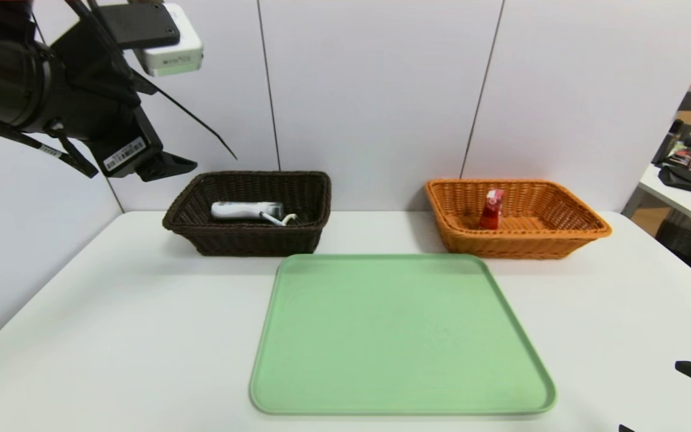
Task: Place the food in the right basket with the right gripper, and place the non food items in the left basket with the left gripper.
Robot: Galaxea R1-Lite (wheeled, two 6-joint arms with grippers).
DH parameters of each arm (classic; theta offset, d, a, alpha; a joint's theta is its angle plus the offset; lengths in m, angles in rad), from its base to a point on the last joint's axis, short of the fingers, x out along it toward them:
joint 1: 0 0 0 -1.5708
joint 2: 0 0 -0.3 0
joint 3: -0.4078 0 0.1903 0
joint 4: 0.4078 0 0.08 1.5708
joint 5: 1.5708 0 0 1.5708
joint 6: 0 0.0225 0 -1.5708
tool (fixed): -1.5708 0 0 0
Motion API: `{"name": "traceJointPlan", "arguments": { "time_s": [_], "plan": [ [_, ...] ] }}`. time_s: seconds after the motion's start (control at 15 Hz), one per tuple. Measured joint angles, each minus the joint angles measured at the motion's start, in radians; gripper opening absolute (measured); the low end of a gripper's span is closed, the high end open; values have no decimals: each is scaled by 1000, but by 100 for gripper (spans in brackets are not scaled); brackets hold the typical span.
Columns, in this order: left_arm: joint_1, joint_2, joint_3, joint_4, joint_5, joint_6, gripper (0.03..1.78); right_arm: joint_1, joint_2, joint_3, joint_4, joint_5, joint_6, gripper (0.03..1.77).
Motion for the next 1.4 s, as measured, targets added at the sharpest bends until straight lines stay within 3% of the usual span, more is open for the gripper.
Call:
{"name": "traceJointPlan", "arguments": {
  "time_s": [0.07,0.27,0.6,0.93,1.4],
  "plan": [
    [0,-24,1,1,-31,-46,166,0,0,-1,0,-3,-1,170],
    [-1,-76,3,-5,-23,-152,167,0,-6,0,5,-11,-1,170],
    [-37,-147,95,-7,197,-453,169,-9,-22,2,10,-17,-6,170],
    [-33,-287,332,-14,323,-688,169,-19,-34,12,11,-31,-6,170],
    [127,-581,715,-154,335,-702,169,-54,-41,10,4,-58,-6,170]
  ]
}}
